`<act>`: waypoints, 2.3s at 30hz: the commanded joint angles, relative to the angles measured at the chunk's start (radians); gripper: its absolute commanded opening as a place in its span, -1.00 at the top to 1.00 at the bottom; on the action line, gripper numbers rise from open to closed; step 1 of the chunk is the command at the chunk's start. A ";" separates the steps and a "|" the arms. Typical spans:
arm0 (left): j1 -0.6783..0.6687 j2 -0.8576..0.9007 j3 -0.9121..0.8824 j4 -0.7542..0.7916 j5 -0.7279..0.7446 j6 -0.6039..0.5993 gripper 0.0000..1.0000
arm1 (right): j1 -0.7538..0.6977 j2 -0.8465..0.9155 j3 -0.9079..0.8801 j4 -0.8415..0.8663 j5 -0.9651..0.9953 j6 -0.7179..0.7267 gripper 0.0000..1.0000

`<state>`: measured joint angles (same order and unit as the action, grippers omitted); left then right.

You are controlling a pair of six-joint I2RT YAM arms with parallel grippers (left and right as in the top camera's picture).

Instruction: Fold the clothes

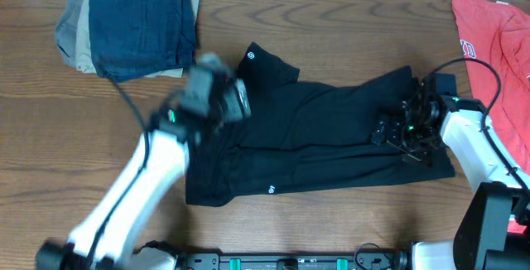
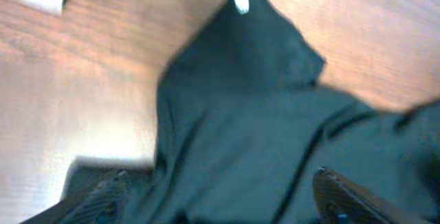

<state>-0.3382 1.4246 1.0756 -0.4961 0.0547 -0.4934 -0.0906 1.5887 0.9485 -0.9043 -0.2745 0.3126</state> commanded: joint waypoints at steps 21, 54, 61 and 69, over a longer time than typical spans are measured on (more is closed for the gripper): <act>0.142 0.746 0.566 -0.251 0.195 0.498 -0.92 | 0.110 0.003 0.011 0.021 -0.021 -0.037 -0.87; 0.080 0.825 0.549 -0.240 -0.030 0.406 0.88 | -0.013 -0.002 0.415 0.171 0.338 -0.145 -0.98; 0.079 0.825 0.513 -0.222 -0.029 0.405 0.88 | -0.130 0.195 0.496 0.201 0.227 -0.220 -0.98; 0.079 0.825 0.490 -0.202 -0.029 0.405 0.87 | -0.130 0.425 0.605 0.244 0.150 -0.269 -0.98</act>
<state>-0.2684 2.2028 1.6093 -0.6987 0.0666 -0.0788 -0.2226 1.9732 1.5078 -0.6746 -0.0761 0.0853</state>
